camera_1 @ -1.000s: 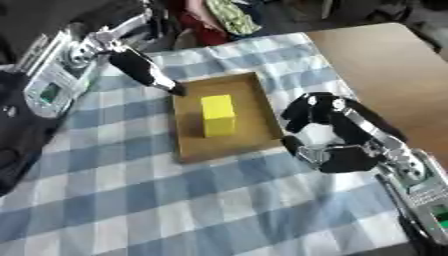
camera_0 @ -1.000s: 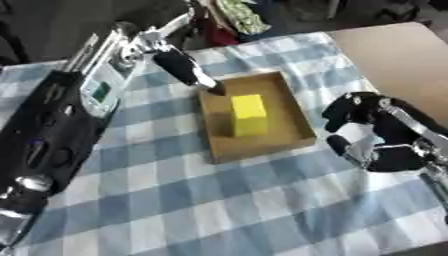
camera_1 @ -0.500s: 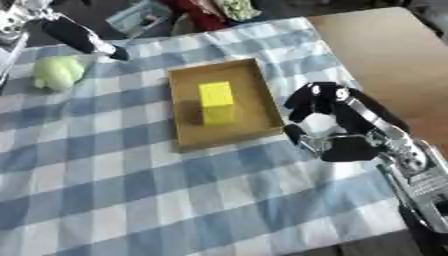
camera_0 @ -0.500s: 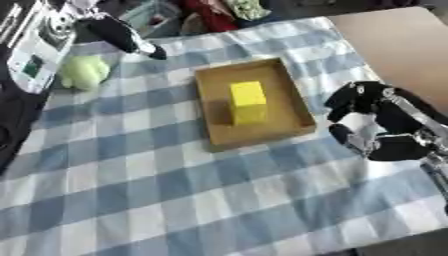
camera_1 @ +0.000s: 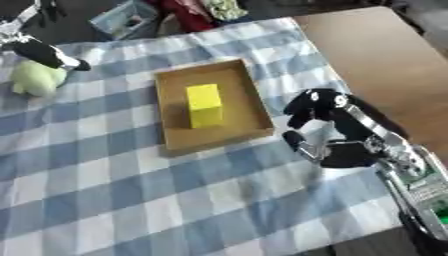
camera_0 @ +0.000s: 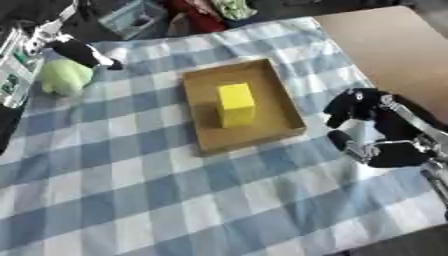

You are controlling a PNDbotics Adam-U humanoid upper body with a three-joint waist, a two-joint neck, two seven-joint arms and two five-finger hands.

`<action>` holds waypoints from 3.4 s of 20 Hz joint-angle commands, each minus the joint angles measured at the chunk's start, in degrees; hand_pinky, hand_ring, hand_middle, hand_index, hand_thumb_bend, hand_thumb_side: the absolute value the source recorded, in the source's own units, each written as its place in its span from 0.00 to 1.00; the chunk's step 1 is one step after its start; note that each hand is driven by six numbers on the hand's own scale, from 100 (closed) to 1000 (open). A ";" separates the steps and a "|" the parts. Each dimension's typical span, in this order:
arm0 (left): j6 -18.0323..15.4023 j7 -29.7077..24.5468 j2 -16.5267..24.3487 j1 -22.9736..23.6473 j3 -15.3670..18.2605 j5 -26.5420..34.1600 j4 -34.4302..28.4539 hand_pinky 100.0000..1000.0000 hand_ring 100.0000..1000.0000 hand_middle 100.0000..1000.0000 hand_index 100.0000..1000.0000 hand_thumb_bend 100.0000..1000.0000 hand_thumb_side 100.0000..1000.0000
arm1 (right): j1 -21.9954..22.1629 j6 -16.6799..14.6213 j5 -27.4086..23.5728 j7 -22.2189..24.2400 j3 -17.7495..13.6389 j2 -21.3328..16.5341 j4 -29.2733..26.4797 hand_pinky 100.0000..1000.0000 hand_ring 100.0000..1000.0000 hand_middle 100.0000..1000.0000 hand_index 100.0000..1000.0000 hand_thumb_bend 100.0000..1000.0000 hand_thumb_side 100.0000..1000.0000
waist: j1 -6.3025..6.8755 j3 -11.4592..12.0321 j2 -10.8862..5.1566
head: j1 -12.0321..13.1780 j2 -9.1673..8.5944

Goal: Pick up objects on the table and place them in the box.

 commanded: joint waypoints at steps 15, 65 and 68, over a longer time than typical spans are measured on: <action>0.28 -0.68 5.57 0.03 5.95 -5.18 10.32 0.66 0.54 0.54 0.75 0.77 0.21 | -0.79 0.07 0.12 0.03 -0.59 -0.23 -0.44 0.56 0.55 0.59 0.64 0.20 0.13 | -0.73 -1.94 0.07 | -0.50 -2.16; -11.60 -3.84 -15.04 -2.50 -10.42 -4.63 -4.71 0.46 0.37 0.37 0.62 0.08 0.00 | -1.62 0.07 -0.65 2.39 1.06 1.33 -0.28 0.57 0.56 0.60 0.64 0.17 0.14 | -0.95 -1.75 -0.97 | -0.60 -3.14; -11.56 -3.90 -15.63 -2.04 -10.37 -4.88 -3.54 0.49 0.41 0.41 0.66 0.15 0.00 | -1.60 0.08 -0.66 2.41 1.06 1.37 -0.27 0.57 0.55 0.60 0.64 0.17 0.14 | -0.98 -1.78 -0.94 | -0.70 -3.22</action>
